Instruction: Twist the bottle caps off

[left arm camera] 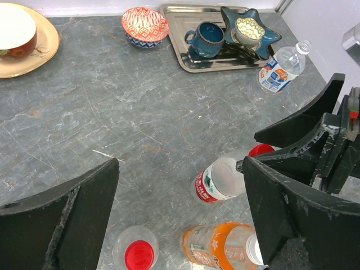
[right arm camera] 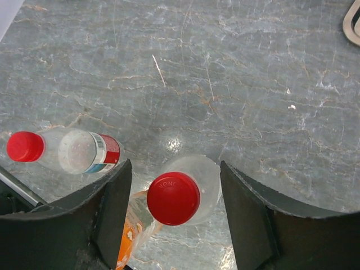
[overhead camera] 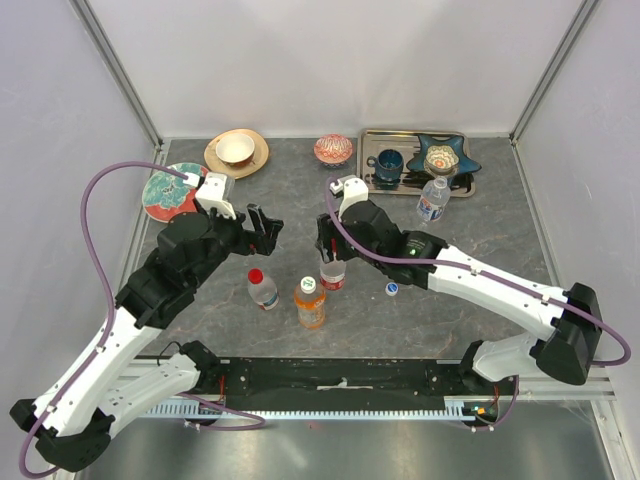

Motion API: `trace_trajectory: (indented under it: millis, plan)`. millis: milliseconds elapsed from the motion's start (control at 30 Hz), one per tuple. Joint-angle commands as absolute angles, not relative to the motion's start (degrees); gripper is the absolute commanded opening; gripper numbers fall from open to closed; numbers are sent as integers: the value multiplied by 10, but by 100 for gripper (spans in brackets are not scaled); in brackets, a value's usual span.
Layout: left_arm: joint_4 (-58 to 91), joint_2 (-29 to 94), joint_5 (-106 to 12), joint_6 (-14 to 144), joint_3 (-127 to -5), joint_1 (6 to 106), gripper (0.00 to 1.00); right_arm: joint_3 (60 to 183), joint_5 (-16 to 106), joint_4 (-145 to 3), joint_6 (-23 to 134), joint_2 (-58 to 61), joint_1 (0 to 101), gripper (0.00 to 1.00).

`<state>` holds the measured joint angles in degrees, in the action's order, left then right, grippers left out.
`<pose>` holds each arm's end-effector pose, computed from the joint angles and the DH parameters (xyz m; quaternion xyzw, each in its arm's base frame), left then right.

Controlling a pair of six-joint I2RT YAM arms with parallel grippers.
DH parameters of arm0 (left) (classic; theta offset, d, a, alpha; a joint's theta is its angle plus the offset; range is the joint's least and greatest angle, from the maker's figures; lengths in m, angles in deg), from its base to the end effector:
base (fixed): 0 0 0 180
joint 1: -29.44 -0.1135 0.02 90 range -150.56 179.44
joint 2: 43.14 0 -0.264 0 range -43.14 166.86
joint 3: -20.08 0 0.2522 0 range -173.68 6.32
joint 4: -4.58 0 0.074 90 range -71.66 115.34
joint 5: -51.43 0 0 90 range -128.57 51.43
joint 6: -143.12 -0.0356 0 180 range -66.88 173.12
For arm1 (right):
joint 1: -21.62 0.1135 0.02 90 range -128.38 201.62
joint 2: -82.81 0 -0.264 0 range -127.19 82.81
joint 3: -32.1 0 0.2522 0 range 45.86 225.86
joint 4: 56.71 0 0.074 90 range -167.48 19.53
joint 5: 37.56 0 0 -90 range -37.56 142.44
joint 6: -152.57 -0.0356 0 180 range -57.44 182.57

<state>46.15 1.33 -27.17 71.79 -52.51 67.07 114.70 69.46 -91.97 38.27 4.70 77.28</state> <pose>0.1310 -0.0921 0.3920 0.0680 0.7806 -0.2220 0.5803 0.1834 0.2500 0.3363 -0.1620 0.8476 0.2154 0.4572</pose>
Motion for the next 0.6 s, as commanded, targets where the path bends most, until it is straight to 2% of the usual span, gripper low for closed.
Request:
trace_trajectory:
  millis: [0,233,400,567]
  plan:
    - [436,8,-280,704,-520,669,96,1129,710,-902,370,42,774,68]
    - [436,8,-281,705,-519,669,96,1117,712,-902,362,51,774,58]
    - [431,10,-281,703,-519,669,96,1121,731,-901,365,77,774,45]
    - [416,19,-250,680,-537,669,96,1169,782,-915,386,121,774,37]
